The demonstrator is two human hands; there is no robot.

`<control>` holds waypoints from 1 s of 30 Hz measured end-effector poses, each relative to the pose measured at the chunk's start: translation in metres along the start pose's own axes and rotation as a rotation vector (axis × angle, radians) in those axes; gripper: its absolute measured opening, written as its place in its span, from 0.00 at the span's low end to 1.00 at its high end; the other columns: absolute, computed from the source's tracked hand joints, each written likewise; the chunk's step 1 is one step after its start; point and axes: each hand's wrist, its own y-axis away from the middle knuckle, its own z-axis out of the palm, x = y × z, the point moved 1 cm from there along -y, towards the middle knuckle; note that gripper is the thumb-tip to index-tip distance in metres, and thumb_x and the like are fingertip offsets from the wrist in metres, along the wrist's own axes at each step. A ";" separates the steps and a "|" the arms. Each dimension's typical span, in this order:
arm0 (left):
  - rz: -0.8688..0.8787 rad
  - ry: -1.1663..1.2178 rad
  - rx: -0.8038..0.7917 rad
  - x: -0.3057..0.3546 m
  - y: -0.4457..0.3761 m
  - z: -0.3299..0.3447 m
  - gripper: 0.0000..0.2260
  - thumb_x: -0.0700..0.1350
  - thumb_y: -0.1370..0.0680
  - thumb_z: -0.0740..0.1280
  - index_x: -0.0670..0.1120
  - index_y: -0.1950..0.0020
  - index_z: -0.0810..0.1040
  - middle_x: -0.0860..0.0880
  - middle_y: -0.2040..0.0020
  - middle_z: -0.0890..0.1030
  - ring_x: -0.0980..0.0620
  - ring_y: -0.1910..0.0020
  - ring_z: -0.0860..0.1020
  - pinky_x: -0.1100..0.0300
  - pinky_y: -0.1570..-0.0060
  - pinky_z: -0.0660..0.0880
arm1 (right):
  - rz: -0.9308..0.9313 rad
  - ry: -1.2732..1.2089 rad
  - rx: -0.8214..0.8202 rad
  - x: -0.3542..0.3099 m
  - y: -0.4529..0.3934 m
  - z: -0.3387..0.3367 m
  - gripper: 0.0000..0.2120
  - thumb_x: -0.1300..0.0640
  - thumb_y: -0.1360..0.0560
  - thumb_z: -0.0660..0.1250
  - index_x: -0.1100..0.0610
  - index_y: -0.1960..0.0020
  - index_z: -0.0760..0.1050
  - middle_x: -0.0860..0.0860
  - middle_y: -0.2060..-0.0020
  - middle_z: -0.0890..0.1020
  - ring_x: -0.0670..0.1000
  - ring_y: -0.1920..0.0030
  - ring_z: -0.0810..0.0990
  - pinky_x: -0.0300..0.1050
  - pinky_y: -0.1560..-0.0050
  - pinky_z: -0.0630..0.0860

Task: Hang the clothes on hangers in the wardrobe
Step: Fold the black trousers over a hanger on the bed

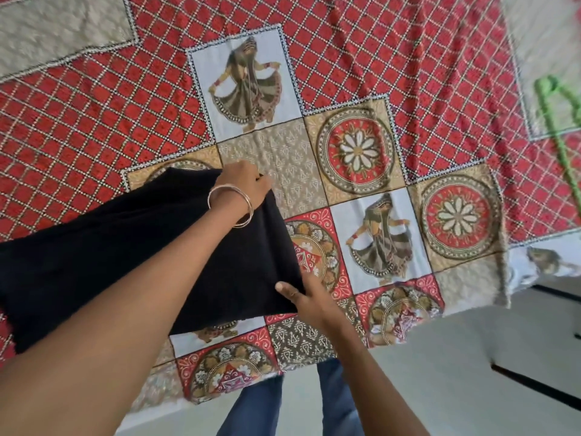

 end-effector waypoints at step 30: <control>0.251 0.168 -0.010 -0.005 -0.048 0.004 0.08 0.43 0.21 0.64 0.46 0.45 0.81 0.47 0.48 0.82 0.48 0.51 0.79 0.59 0.45 0.73 | 0.067 -0.092 0.238 0.013 -0.014 -0.006 0.19 0.40 0.23 0.59 0.54 0.56 0.77 0.46 0.65 0.79 0.45 0.64 0.77 0.36 0.65 0.73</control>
